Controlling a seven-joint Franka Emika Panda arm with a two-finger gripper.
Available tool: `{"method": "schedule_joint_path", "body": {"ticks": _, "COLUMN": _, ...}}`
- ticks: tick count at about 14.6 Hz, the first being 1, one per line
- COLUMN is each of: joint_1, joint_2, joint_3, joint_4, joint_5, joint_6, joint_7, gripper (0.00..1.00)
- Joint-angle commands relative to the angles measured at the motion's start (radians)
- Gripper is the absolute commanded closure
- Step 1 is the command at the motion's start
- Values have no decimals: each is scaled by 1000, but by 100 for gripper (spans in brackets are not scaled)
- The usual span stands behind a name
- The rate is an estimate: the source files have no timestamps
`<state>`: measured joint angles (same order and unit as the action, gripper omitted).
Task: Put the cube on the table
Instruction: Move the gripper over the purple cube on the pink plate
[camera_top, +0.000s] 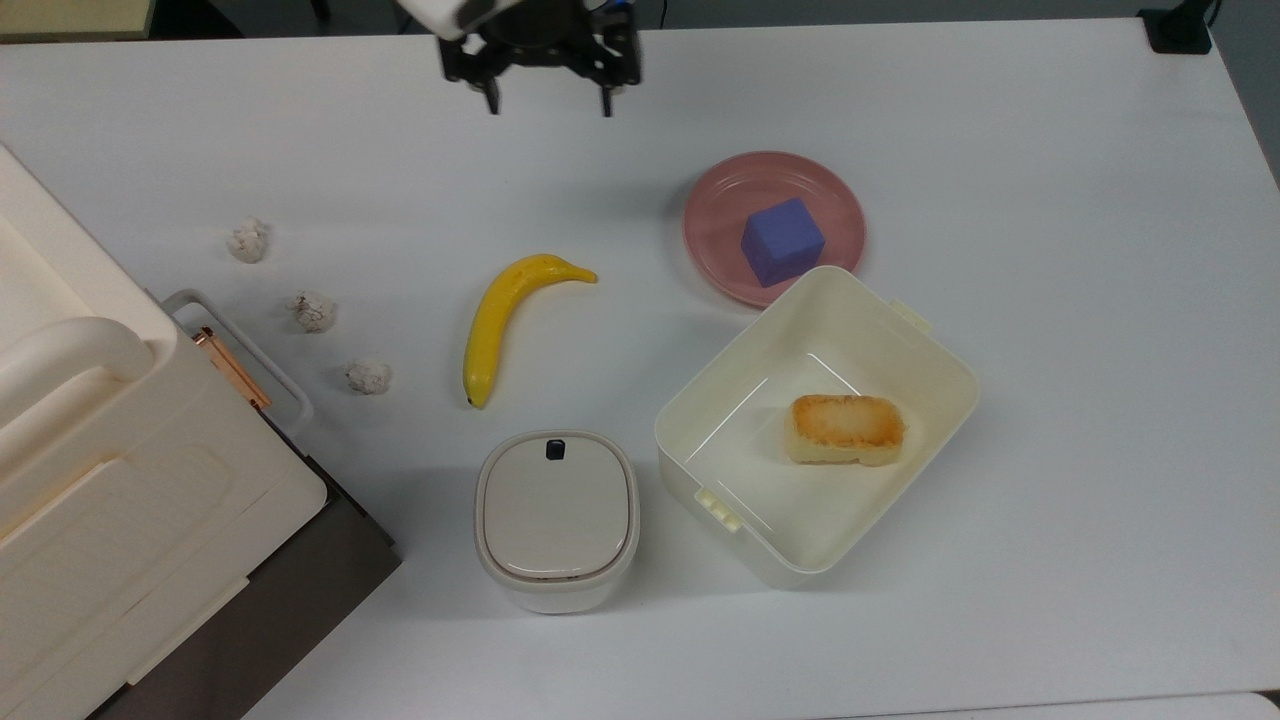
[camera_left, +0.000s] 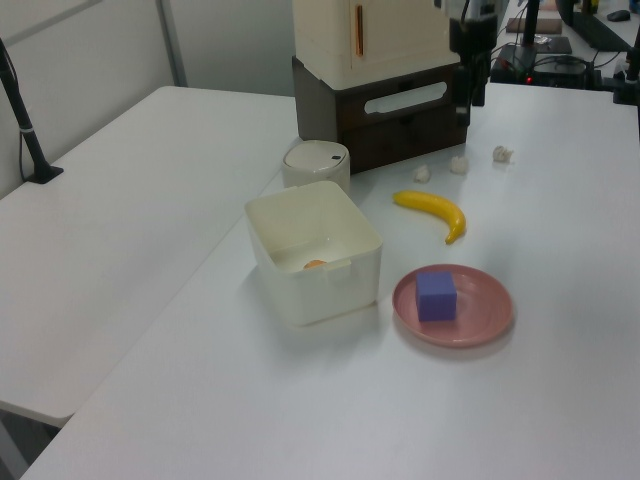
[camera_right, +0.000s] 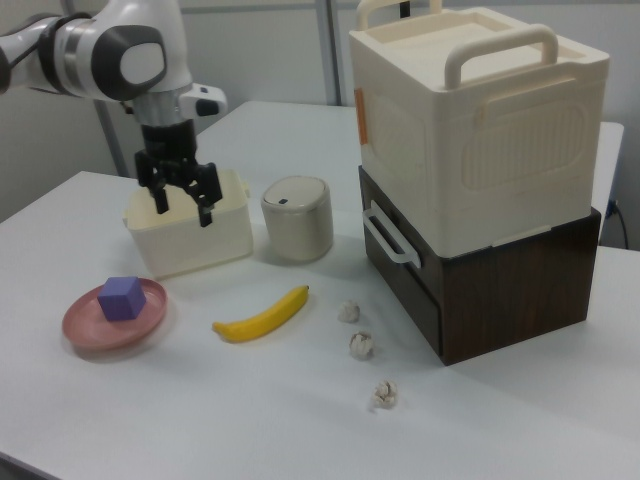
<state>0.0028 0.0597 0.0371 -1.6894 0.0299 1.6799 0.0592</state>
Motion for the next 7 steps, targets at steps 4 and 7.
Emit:
{"method": "schedule_joint_path", "body": {"ticks": 4, "joint_1": 179, "joint_2": 87, "joint_3": -8, "joint_4": 2, "joint_5": 24, "joint_6": 7, "joint_7": -24, "gripper": 0}}
{"method": "schedule_joint_path", "body": {"ticks": 7, "joint_1": 253, "joint_2": 129, "joint_3": -8, "joint_4": 2, "joint_5": 25, "joint_6": 38, "joint_7": -62, "gripper": 0}}
